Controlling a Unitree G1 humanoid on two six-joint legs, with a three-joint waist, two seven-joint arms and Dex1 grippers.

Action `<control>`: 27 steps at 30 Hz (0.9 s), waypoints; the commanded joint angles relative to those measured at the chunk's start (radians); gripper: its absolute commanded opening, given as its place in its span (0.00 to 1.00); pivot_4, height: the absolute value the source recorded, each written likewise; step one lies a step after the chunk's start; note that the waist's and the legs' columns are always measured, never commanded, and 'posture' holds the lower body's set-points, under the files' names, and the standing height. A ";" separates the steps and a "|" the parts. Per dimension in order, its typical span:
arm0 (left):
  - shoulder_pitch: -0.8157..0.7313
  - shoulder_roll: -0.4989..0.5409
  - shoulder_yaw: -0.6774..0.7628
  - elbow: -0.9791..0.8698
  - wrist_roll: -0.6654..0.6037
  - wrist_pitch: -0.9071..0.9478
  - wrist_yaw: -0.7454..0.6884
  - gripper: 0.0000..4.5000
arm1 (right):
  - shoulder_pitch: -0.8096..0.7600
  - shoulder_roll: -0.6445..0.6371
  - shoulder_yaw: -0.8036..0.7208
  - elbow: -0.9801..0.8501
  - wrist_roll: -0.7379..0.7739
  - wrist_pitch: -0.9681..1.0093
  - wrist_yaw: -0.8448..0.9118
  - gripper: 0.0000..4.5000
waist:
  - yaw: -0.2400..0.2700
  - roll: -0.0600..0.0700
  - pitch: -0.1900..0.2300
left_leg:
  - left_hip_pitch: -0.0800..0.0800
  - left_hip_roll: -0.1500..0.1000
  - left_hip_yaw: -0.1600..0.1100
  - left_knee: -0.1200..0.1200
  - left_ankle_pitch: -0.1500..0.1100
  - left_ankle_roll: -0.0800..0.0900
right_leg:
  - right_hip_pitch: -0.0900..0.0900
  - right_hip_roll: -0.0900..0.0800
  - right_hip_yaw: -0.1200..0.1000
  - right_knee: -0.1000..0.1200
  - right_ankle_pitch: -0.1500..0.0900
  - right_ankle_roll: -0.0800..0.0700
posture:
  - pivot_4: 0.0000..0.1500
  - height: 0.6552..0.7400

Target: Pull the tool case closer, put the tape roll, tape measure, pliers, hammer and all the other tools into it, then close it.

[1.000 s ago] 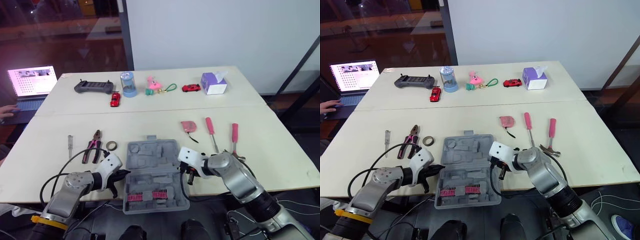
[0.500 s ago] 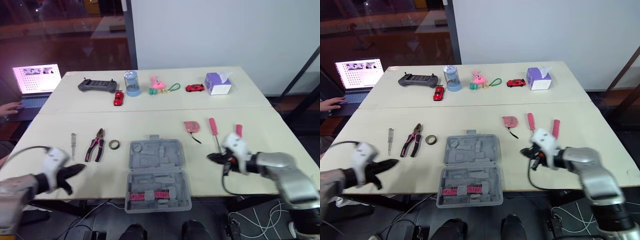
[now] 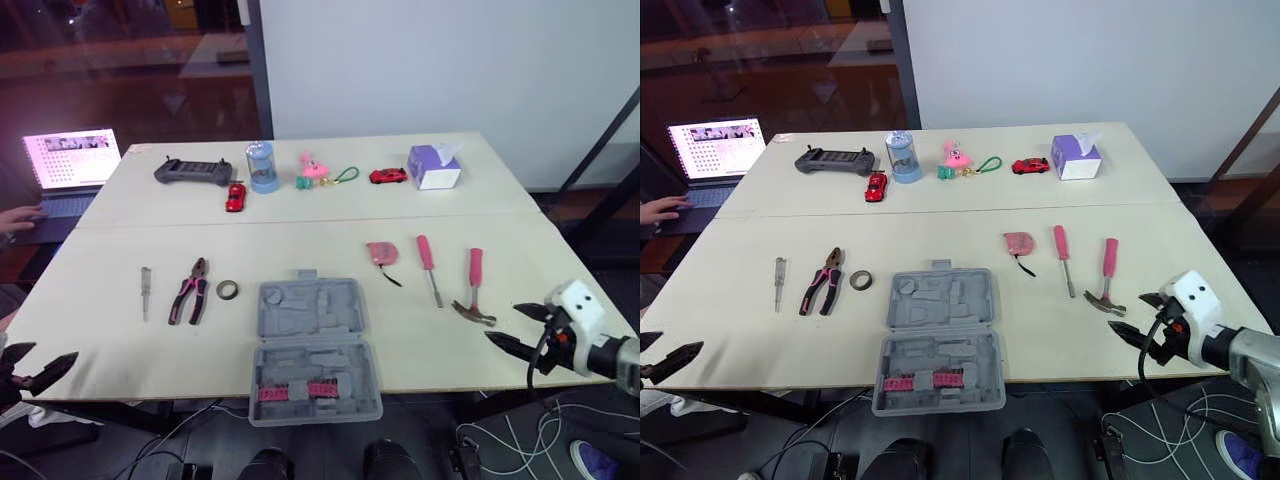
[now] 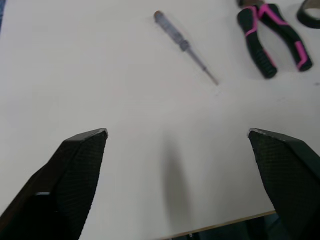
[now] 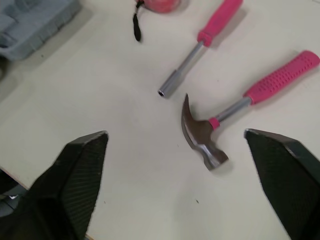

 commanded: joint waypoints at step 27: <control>-1.059 -0.138 -0.846 0.668 0.393 -0.221 -0.330 0.99 | -0.550 0.189 0.663 -0.276 0.080 0.265 -0.210 1.00 | -0.012 -0.005 0.002 | -0.002 -0.002 0.000 0.002 0.005 -0.008 | -0.002 0.001 0.001 0.000 0.002 0.003 | 1.00 1.00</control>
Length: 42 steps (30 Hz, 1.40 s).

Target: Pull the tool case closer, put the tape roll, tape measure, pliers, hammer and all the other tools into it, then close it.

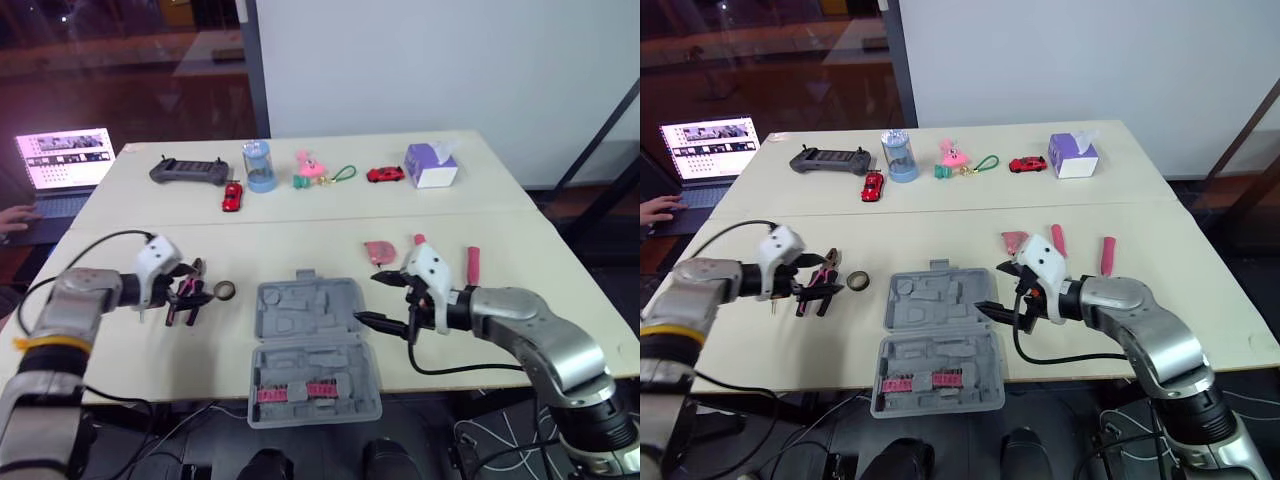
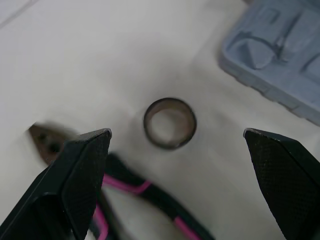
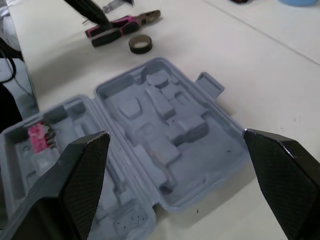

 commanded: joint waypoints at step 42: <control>-0.242 -0.107 -0.071 0.423 0.225 -0.291 0.003 0.02 | -0.129 0.105 0.080 0.097 -0.128 -0.042 -0.112 1.00 | -0.018 -0.003 0.001 | 0.000 -0.001 -0.001 0.001 0.000 -0.001 | 0.000 0.000 0.000 0.001 0.001 0.002 | 1.00 1.00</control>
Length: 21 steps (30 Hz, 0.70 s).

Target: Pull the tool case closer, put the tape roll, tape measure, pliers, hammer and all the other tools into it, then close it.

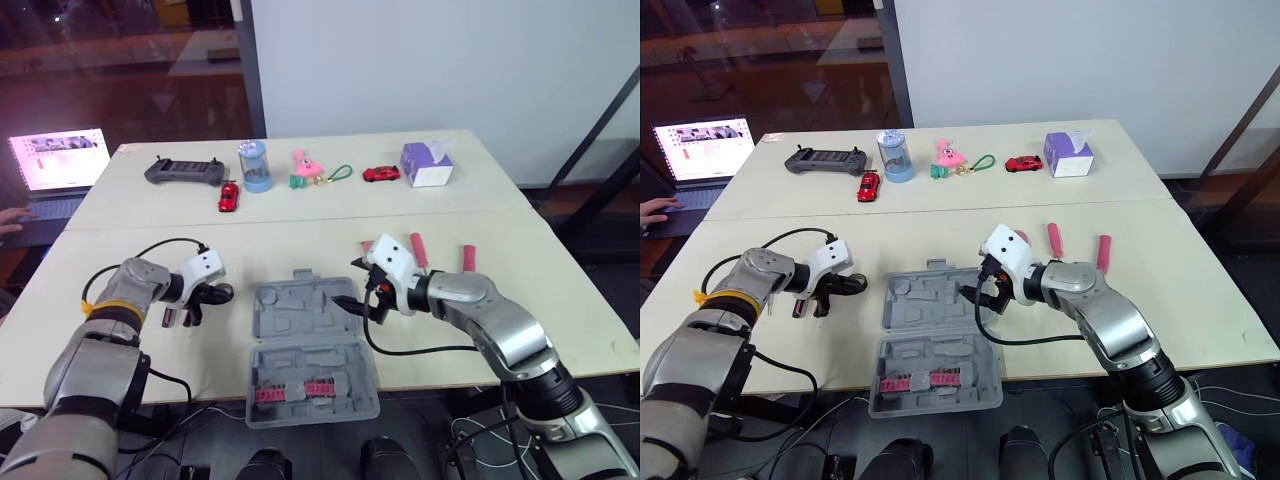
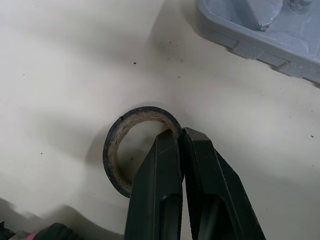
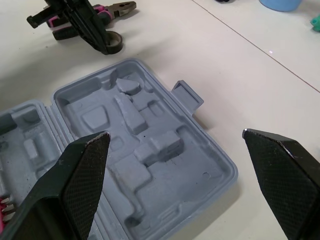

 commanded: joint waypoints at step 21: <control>-0.143 -0.116 -0.019 -0.033 -0.003 -0.043 -0.277 0.02 | 0.017 0.047 -0.039 -0.040 -0.019 -0.007 -0.074 1.00 | -0.002 -0.001 0.001 | -0.002 0.000 0.000 0.001 0.000 0.000 | -0.002 0.000 0.000 0.000 0.000 0.000 | 1.00 1.00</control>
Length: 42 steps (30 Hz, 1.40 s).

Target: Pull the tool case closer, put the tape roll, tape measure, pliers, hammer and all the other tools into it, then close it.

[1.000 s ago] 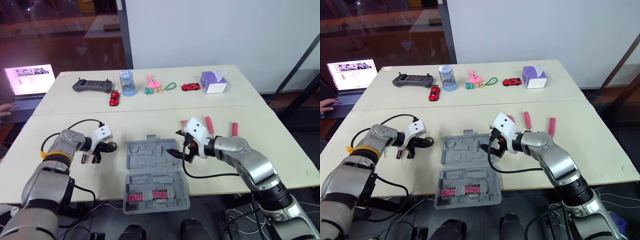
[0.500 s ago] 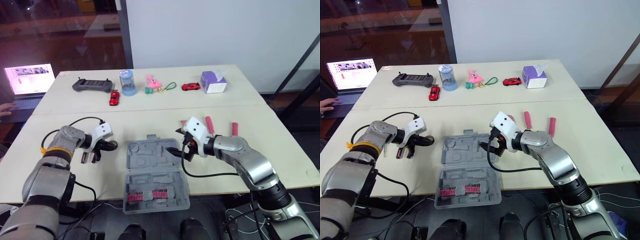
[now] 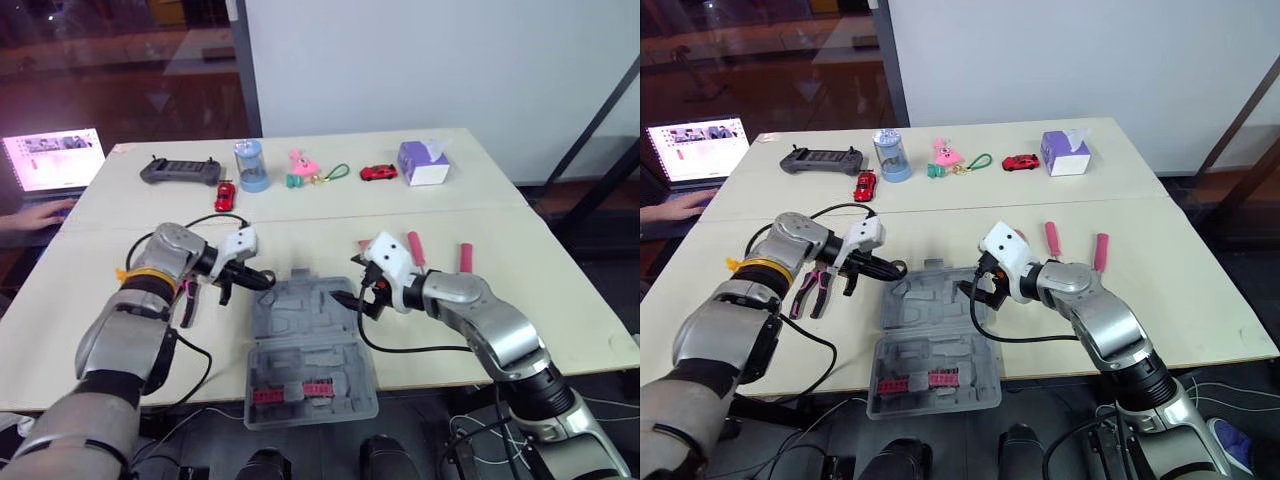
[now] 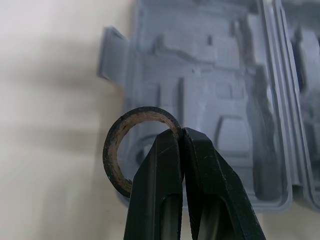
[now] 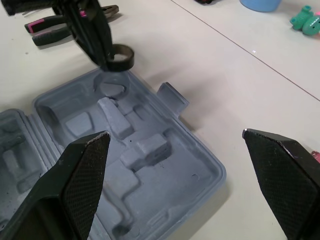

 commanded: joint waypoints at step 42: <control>0.008 0.038 0.036 -0.042 -0.010 -0.057 0.001 0.80 | 0.001 0.009 -0.042 -0.050 -0.001 0.005 -0.021 1.00 | 0.000 0.000 0.000 | 0.000 0.000 0.000 0.001 0.000 0.000 | 0.000 0.000 0.000 0.000 0.000 0.000 | 1.00 1.00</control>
